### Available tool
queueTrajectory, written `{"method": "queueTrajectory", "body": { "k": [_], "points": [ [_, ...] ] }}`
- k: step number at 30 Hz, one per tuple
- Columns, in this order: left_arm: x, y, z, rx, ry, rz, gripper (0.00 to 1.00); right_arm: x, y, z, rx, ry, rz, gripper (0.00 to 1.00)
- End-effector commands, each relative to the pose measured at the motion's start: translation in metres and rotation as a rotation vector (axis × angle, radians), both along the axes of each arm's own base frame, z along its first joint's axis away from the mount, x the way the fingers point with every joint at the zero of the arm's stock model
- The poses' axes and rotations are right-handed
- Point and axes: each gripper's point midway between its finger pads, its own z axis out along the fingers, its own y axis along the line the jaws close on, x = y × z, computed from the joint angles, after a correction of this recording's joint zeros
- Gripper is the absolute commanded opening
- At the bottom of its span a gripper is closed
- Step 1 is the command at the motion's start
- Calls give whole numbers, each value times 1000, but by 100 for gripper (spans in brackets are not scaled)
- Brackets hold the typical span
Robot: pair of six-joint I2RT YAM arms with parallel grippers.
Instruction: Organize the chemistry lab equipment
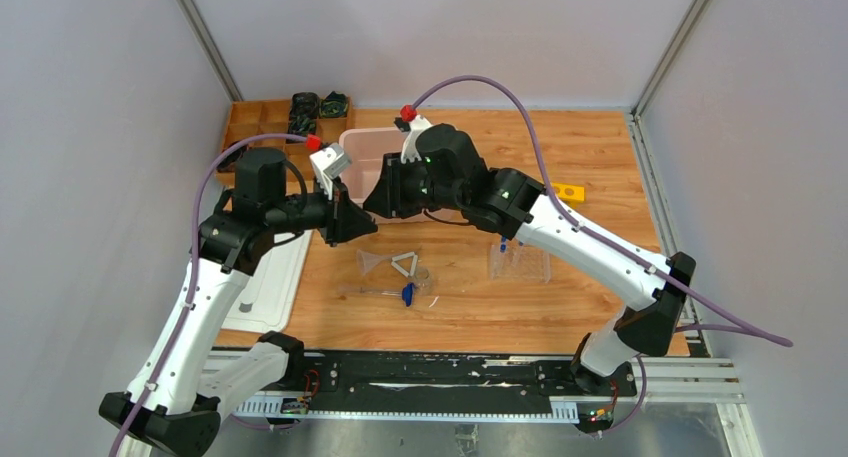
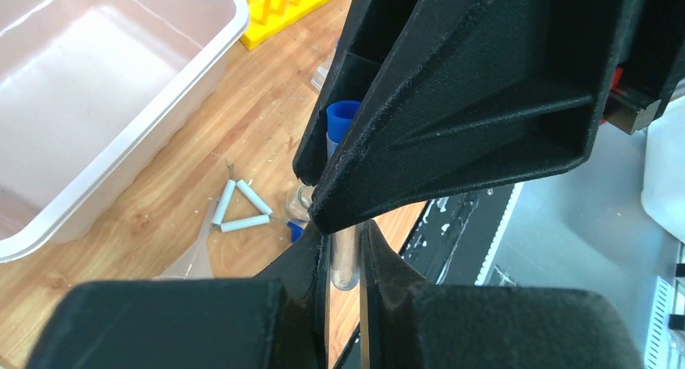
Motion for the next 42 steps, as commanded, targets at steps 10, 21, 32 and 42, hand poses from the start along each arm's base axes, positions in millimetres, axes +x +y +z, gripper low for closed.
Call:
{"method": "queueTrajectory", "body": {
  "k": [10,21,32,42],
  "points": [
    [7,13,11,64,-97,58,100,27,-88,-23,-115,-35,-148,0],
    [19,27,6,152,-123,129,100,46,-312,-123,-503,-112,-746,0],
    [24,30,3,167,-117,155,100,43,-347,-187,-574,-91,-901,0],
    [25,30,2,172,-118,154,100,55,-344,-218,-597,-95,-913,0]
  ]
}}
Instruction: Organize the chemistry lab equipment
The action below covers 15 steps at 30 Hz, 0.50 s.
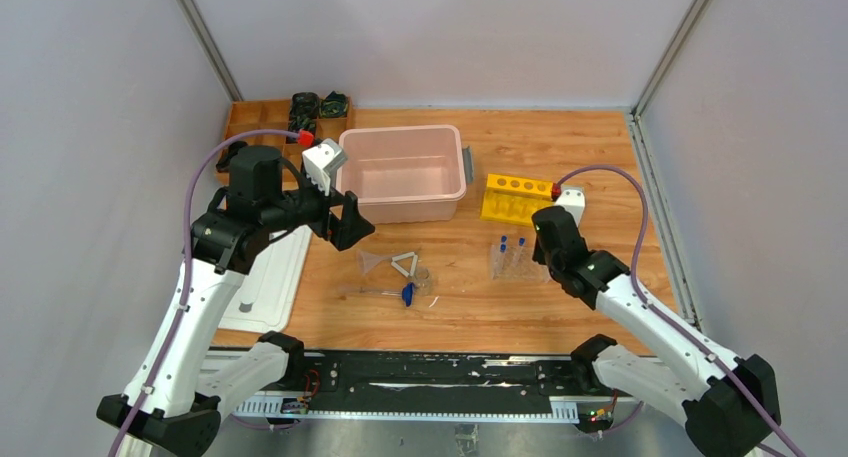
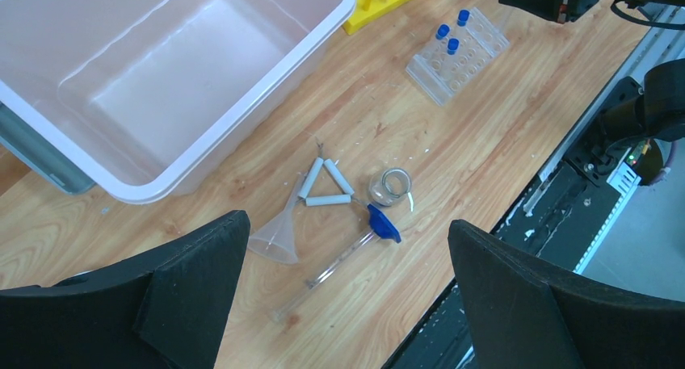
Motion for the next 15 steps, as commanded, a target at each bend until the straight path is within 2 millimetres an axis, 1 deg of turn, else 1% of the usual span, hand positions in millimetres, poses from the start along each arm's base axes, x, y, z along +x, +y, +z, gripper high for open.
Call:
{"method": "queueTrajectory", "body": {
  "k": [1,8,15],
  "points": [
    [1,1,7,5,-23,-3,100,14,-3,-6,-5,-41,-48,0],
    [-1,-1,9,1,-21,-14,100,20,1,-27,-18,2,-56,0],
    [0,1,9,15,-33,-11,100,16,1,-39,-27,37,-49,0]
  ]
}}
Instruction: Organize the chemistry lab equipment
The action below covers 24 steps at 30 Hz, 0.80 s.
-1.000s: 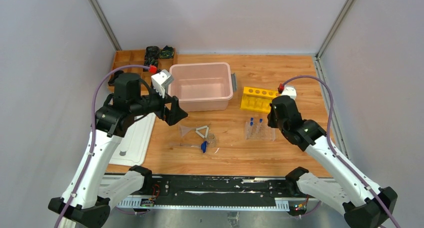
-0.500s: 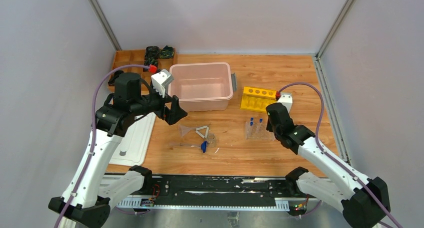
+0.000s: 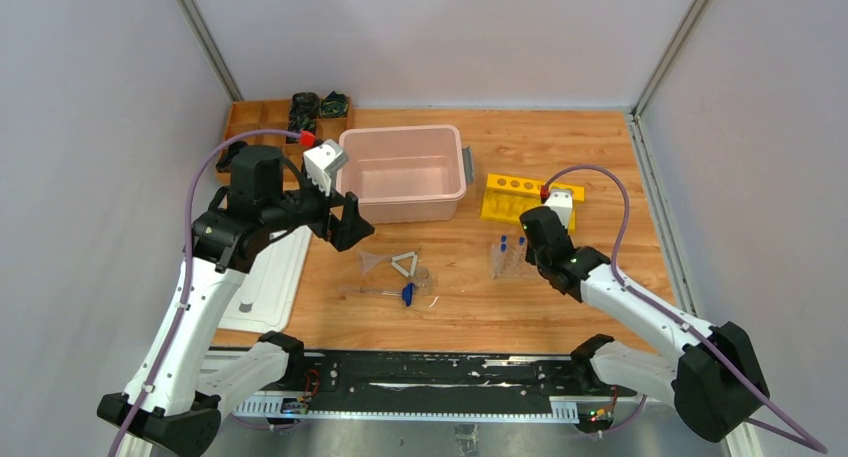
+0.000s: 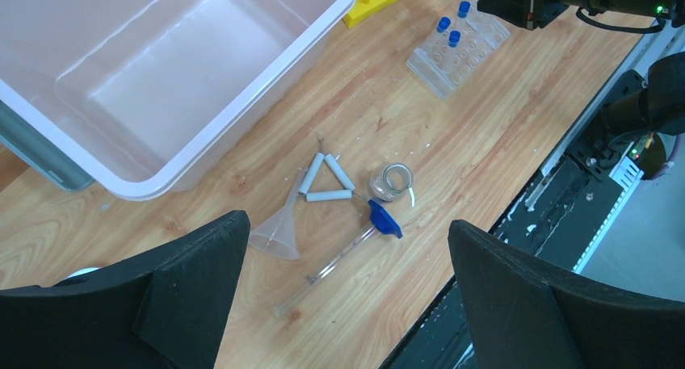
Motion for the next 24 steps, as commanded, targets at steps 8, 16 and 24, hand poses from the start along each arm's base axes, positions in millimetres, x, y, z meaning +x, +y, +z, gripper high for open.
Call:
{"method": "queueTrajectory", "body": {
  "k": [8,16,24],
  "points": [
    [2,2,13,10,-55,-5,100,-3,0,-14,17,29,-4,0],
    [4,3,11,18,-53,1,100,-7,3,3,55,9,13,40],
    [7,4,10,27,-50,13,100,-5,10,68,158,-122,37,50]
  ]
}}
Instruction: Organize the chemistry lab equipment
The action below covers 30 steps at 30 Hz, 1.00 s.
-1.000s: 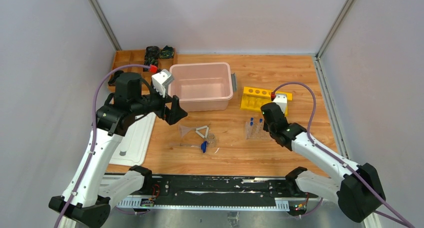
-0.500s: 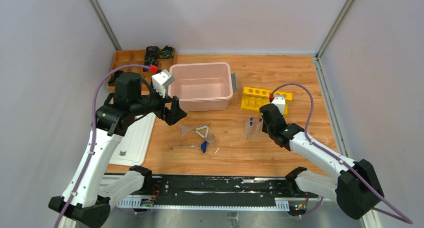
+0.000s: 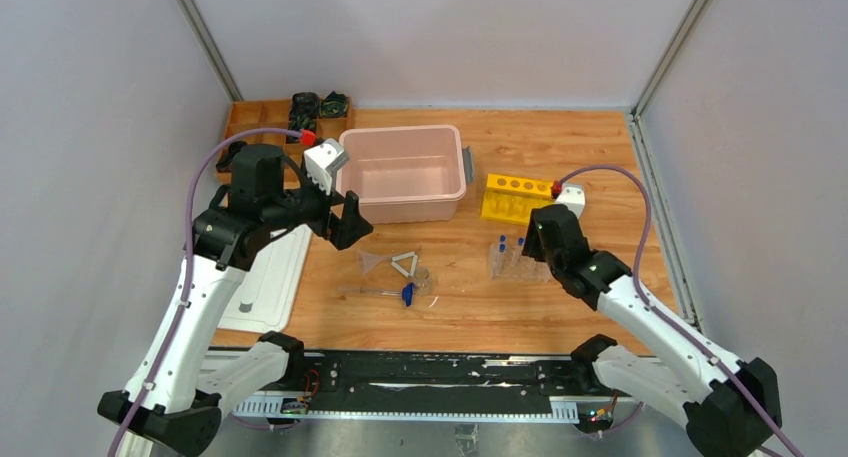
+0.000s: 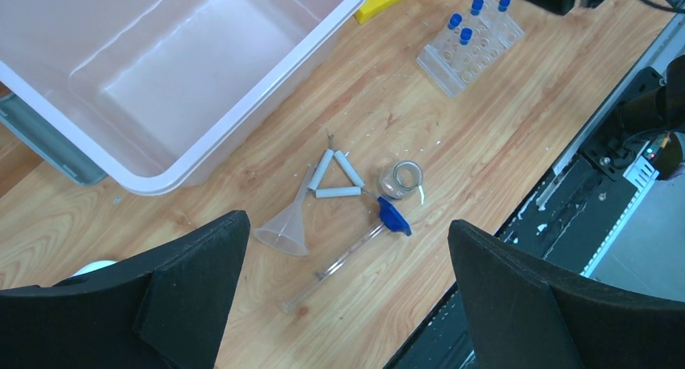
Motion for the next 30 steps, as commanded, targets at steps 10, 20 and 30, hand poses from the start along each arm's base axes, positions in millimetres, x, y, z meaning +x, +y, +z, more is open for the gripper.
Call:
{"method": "queueTrajectory", "body": {
  "k": [10,20,30],
  "points": [
    [14,16,-12,83,-20,49,100,-2,149,87,212,-44,472,49],
    [35,75,-49,163,70,192,98,-30,314,62,120,33,802,63],
    [44,124,-68,182,121,336,100,-24,388,-18,-107,157,850,62]
  ]
}}
